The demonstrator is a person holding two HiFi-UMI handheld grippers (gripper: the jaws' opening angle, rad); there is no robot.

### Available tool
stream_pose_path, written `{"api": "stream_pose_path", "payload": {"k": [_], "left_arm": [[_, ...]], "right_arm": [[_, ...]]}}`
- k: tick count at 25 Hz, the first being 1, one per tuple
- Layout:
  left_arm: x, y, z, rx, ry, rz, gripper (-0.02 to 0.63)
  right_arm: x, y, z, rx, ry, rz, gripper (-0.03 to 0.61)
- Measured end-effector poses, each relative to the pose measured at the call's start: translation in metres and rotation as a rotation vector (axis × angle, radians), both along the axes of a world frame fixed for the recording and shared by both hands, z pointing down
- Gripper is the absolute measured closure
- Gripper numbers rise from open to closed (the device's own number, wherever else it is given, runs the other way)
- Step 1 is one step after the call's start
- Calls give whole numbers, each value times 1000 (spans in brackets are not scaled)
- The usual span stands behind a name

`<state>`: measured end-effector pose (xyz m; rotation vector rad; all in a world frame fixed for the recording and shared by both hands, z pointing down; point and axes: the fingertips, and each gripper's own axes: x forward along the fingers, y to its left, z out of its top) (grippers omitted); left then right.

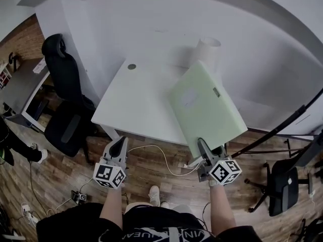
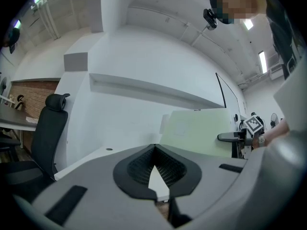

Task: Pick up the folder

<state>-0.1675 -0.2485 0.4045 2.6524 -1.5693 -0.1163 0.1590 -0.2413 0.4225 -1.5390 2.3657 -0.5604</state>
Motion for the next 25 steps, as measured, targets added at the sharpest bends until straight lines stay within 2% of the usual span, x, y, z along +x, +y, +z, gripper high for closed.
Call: {"api": "stream_pose_path", "payload": {"k": [11, 25], "left_arm": [[-2, 8, -13, 23, 3, -13, 601], [-7, 10, -16, 27, 13, -34, 601]], "right_arm": [[4, 12, -11, 31, 11, 11, 284], [5, 15, -16, 59, 81, 27, 284]]}}
